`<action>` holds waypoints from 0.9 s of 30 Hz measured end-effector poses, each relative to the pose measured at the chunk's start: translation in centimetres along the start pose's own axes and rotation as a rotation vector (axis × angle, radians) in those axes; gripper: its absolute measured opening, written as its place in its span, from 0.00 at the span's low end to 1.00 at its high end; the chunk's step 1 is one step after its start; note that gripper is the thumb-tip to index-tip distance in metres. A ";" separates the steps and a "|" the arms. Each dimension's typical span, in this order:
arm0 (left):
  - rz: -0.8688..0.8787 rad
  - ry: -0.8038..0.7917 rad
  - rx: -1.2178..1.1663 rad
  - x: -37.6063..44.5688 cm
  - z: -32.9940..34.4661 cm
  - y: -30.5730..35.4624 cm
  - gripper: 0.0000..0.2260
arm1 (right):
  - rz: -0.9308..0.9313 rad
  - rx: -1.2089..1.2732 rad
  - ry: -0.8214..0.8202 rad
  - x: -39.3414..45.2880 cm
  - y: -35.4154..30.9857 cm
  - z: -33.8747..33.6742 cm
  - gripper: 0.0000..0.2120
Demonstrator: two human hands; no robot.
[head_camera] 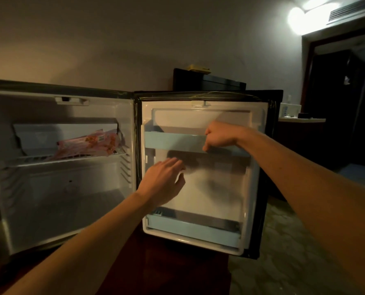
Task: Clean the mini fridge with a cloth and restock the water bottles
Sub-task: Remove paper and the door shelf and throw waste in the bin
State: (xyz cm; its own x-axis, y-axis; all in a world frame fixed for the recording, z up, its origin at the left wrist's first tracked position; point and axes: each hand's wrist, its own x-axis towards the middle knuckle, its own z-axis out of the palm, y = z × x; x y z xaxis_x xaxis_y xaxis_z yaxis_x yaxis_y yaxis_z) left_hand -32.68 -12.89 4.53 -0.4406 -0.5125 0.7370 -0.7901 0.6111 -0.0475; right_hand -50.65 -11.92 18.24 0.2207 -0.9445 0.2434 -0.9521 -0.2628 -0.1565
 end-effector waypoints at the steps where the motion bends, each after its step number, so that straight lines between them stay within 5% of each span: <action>1: 0.008 0.037 0.011 0.5 -0.5 0.0 0.08 | -0.005 -0.014 -0.007 0.0 -0.1 0.0 0.12; 8: 0.060 0.133 0.053 3.1 -3.3 -0.3 0.06 | -0.013 -0.148 -0.051 -0.7 -1.1 -0.3 0.17; 20: 0.078 0.129 0.074 5.3 -4.7 0.0 0.11 | -0.001 -0.238 -0.108 -1.6 -1.8 -1.3 0.05; 27: 0.018 -0.043 0.040 7.0 -5.0 1.4 0.11 | -0.033 -0.302 -0.044 -2.1 -1.9 -1.3 0.03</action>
State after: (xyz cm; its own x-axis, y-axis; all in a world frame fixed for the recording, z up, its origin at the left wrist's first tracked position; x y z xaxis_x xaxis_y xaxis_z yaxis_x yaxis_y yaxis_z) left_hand -34.73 -12.62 12.93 -0.4719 -0.5278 0.7062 -0.7980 0.5963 -0.0876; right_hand -49.60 -9.18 19.23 0.2556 -0.9456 0.2011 -0.9626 -0.2295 0.1442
